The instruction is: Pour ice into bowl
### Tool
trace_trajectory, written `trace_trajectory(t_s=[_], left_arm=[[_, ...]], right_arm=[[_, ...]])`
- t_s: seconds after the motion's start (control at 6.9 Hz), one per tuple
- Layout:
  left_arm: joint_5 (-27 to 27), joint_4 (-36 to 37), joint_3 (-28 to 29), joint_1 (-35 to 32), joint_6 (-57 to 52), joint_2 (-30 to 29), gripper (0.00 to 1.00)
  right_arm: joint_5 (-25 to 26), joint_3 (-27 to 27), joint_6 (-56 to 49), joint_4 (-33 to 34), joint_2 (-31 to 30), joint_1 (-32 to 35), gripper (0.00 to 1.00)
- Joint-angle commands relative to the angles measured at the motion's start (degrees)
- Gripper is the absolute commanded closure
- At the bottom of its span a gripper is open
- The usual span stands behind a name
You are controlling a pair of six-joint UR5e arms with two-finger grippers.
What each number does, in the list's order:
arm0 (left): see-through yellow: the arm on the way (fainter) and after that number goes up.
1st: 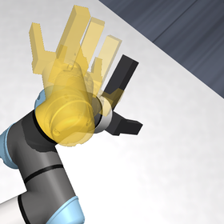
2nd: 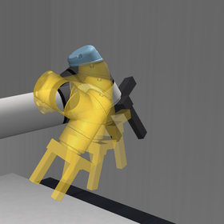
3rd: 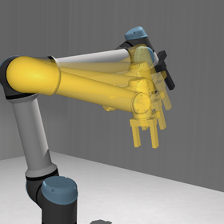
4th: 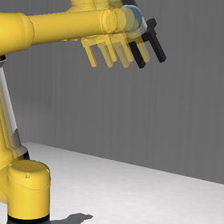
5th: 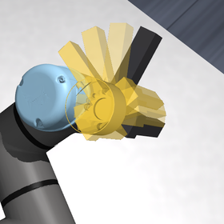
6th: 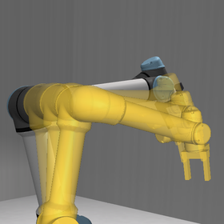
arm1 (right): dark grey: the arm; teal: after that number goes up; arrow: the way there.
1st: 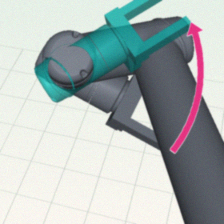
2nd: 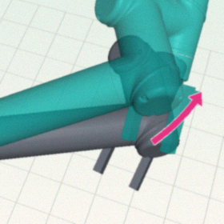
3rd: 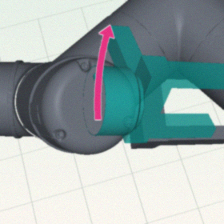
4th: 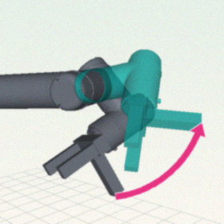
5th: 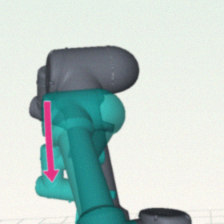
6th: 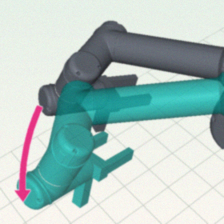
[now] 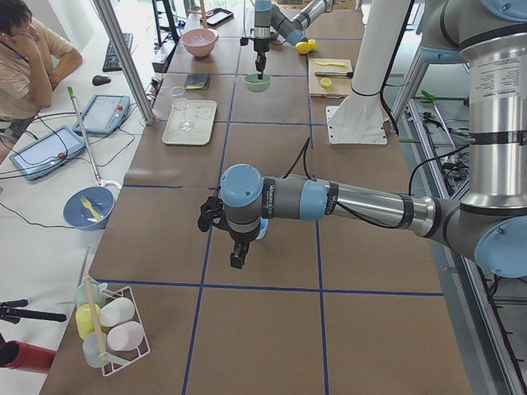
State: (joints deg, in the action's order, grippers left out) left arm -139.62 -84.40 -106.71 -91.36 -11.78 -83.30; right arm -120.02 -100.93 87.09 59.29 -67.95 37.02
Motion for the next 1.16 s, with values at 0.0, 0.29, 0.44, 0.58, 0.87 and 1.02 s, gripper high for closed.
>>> trace_trajectory(t_s=[0.0, 0.29, 0.44, 0.58, 0.87, 1.02], left_arm=[[-0.13, -3.56, 0.36, 0.22, -0.61, -0.11, 0.0], [-5.63, -7.41, 0.8, 1.18, -0.61, -0.02, 0.0], [-5.84, -15.62, 0.97, 7.19, 1.21, -0.02, 0.0], [-5.93, -17.53, 0.89, 8.47, 8.1, -0.11, 0.0], [-5.41, -28.49, 1.15, 13.82, 17.85, 0.07, 0.0], [-4.53, -35.93, 1.06, 15.58, 28.28, 0.59, 0.0]], right_arm=[[12.23, 4.39, 8.77, 6.75, 12.07, -10.18, 1.0], [19.08, 12.47, 12.84, 8.03, 20.37, -14.59, 1.0], [20.43, 16.95, 13.1, 7.86, 23.62, -14.78, 1.0], [20.44, 18.65, 13.1, 7.85, 24.18, -14.78, 1.0], [20.18, 18.67, 13.1, 8.12, 24.18, -14.95, 0.68], [20.18, 18.06, 13.19, 8.12, 24.18, -14.87, 0.01]])
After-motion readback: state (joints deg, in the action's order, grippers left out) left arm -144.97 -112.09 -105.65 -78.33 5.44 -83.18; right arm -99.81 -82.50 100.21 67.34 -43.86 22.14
